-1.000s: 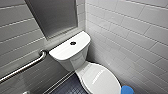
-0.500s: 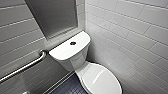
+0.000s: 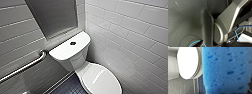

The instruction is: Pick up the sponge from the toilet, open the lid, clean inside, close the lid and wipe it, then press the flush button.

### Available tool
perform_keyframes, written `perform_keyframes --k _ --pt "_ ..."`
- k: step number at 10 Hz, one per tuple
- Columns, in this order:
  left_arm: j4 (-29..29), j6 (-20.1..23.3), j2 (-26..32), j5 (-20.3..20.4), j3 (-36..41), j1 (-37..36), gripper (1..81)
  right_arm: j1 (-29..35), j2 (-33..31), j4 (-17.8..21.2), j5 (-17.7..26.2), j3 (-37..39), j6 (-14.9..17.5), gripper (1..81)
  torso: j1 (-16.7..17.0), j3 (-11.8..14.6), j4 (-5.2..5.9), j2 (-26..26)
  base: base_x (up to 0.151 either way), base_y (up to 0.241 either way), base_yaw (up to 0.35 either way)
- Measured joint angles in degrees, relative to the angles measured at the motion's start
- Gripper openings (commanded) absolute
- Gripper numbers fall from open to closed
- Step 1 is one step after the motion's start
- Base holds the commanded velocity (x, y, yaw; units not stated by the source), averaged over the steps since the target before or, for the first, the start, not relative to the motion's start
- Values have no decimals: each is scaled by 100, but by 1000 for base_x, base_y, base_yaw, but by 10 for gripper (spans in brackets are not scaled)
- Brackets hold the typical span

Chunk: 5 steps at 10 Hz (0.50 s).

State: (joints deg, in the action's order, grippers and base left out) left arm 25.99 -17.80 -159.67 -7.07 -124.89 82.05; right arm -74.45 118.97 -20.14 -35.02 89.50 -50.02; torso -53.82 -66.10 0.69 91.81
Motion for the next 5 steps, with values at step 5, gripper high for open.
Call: perform_keyframes --k 5 --pt "35 0 61 7 0 -2 811 1535 -404 -719 1152 -1393 2 10 0 0 0 2 0 0 0"
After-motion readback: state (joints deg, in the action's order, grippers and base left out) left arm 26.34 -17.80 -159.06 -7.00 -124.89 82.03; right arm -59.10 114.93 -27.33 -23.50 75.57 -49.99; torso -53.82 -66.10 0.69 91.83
